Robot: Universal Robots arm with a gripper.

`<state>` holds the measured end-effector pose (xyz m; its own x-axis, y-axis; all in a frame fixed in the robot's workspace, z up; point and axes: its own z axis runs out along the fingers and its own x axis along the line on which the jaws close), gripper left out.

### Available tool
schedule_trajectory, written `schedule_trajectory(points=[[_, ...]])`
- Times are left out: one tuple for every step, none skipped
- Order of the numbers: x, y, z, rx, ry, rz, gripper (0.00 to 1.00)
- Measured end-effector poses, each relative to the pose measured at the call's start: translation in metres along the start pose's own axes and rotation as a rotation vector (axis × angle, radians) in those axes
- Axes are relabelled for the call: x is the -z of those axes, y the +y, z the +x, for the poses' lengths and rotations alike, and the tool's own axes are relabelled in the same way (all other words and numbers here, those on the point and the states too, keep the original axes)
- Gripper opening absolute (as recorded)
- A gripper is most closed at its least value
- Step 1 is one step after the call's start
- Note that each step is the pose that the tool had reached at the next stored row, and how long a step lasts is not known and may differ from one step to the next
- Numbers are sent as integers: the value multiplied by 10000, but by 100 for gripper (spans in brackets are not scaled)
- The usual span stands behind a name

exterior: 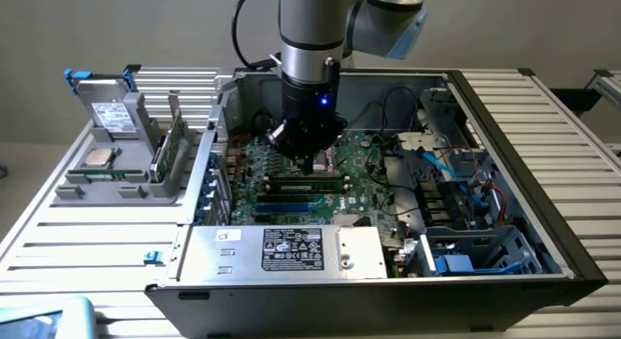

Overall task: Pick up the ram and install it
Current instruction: 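Press down the ram until it locks into place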

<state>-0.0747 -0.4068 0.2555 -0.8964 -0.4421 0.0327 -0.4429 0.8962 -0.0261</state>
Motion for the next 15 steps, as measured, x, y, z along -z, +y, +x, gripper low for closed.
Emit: schedule_trajectory(points=[[0, 0, 0, -156, 4, -5, 11], [1, 0, 0, -313, 9, -10, 11], [0, 0, 0, -468, 13, -15, 11], [0, 0, 0, -625, 17, -20, 11], [0, 0, 0, -790, 21, -25, 11], [1, 0, 0, -944, 26, -30, 11], [0, 0, 0, -1098, 30, -36, 11], [0, 0, 0, -1254, 34, -40, 11], [0, 0, 0, -1408, 38, -46, 11], [0, 0, 0, -1564, 42, -51, 11], [0, 0, 0, -1718, 46, -56, 11], [0, 0, 0, -1874, 50, -61, 11], [0, 0, 0, -2035, 54, -66, 11], [1, 0, 0, -2191, 59, -71, 11], [0, 0, 0, -2361, 63, -77, 11]])
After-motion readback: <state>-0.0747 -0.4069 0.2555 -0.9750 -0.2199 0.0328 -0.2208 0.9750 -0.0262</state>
